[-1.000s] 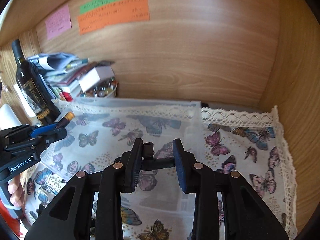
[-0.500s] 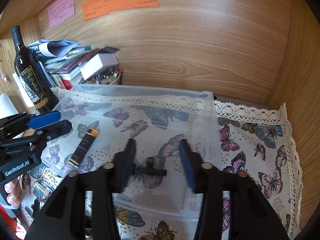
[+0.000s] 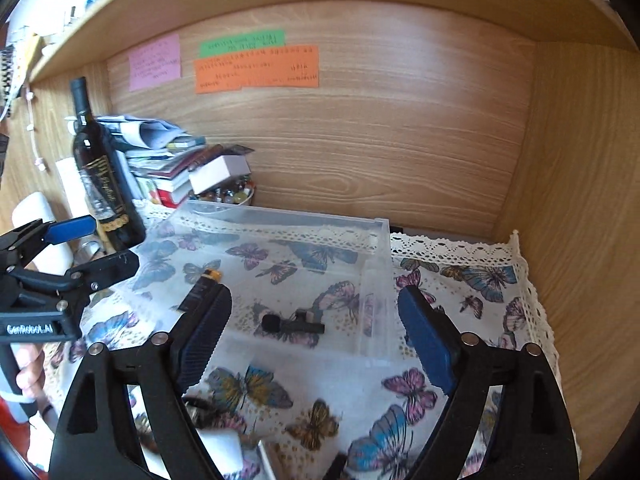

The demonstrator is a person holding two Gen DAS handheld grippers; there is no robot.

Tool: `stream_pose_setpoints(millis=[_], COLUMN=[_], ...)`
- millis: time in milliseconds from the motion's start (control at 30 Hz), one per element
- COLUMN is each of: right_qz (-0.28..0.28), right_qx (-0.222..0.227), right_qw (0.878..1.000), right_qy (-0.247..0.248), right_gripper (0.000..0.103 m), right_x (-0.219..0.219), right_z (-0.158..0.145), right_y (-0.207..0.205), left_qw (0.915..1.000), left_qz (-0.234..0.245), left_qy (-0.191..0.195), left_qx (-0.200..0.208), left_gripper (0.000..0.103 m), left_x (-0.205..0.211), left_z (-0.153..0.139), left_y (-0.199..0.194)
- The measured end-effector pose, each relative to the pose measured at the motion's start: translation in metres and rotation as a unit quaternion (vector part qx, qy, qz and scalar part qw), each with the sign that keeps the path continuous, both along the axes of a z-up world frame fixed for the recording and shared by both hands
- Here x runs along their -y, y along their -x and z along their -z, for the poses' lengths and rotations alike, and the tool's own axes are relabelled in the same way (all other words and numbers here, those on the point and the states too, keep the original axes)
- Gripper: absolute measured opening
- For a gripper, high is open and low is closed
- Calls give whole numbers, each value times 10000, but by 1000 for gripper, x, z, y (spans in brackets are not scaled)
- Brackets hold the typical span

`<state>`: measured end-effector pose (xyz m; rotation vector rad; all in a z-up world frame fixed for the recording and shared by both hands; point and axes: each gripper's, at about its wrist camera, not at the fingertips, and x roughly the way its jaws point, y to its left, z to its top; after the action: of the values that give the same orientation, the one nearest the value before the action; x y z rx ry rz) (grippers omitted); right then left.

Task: Organize rigid objects
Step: 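Grasp the silver keys with the left tool while the right tool grasps the silver metal tube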

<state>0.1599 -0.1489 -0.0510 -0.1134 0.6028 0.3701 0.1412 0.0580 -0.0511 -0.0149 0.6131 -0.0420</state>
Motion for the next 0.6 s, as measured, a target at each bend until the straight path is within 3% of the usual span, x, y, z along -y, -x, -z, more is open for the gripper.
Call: stream_pose_setpoints(millis=[267, 600], right_qz=[-91, -111], right_qx=[-71, -540], right_qw=[9999, 9984], right_qy=[93, 161], right_gripper=[87, 87], right_x=[6, 15], right_z=[14, 46], right_y=[33, 51], left_qw=[9993, 9936], left_qz=[-223, -219], left_qy=[-161, -144], left_qx=[-272, -1097], left_gripper=[100, 100], left_x=[-12, -25], left_z=[19, 72], left_y=[28, 40])
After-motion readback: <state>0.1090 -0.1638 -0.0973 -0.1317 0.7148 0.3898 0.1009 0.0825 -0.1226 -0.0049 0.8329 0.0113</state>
